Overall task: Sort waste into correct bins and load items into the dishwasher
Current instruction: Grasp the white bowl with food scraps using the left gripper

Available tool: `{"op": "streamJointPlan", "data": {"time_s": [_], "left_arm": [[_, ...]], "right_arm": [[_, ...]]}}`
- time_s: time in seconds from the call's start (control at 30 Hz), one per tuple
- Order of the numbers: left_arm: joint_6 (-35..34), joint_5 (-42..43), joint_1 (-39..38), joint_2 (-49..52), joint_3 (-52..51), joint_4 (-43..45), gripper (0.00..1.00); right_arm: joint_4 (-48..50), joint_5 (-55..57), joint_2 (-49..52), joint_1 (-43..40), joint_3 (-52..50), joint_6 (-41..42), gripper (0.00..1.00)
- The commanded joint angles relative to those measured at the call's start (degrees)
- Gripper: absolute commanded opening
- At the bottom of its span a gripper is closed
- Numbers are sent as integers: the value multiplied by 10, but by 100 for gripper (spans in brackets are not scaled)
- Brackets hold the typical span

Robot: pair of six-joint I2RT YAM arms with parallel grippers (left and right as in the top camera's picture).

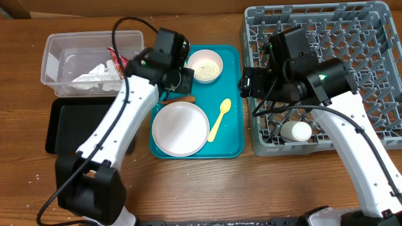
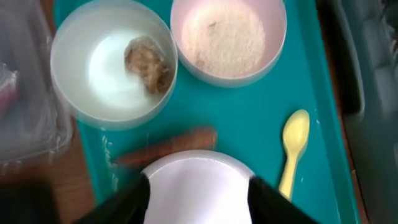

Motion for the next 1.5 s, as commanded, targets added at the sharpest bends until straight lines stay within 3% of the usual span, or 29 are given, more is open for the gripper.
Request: {"op": "streamJointPlan", "data": {"time_s": [0.0,0.17,0.43,0.57,0.67,0.87,1.03,1.37,1.47], "left_arm": [[65,-6,-4,12,-76,87,49],[176,-10,-3,83,-85,129,45],[184,-72,0,144,-84,181,45],[184,-72,-7,130,-49,136,44],[234,-77,-15,99,2,68,47],[323,-77,7,140,4,75,50],[334,-76,22,196,5,92,48],[304,-91,22,201,10,107,28],[285,-98,22,200,48,65,9]], "right_arm": [[0,1,1,0,-3,0,88],[0,1,1,0,-3,0,88],[0,1,1,0,-3,0,88],[1,1,1,0,-3,0,88],[4,1,1,0,-3,0,88],[4,1,1,0,-3,0,88],[4,1,1,0,-3,0,88],[4,1,1,0,-3,0,88],[4,1,1,0,-3,0,88]]}}
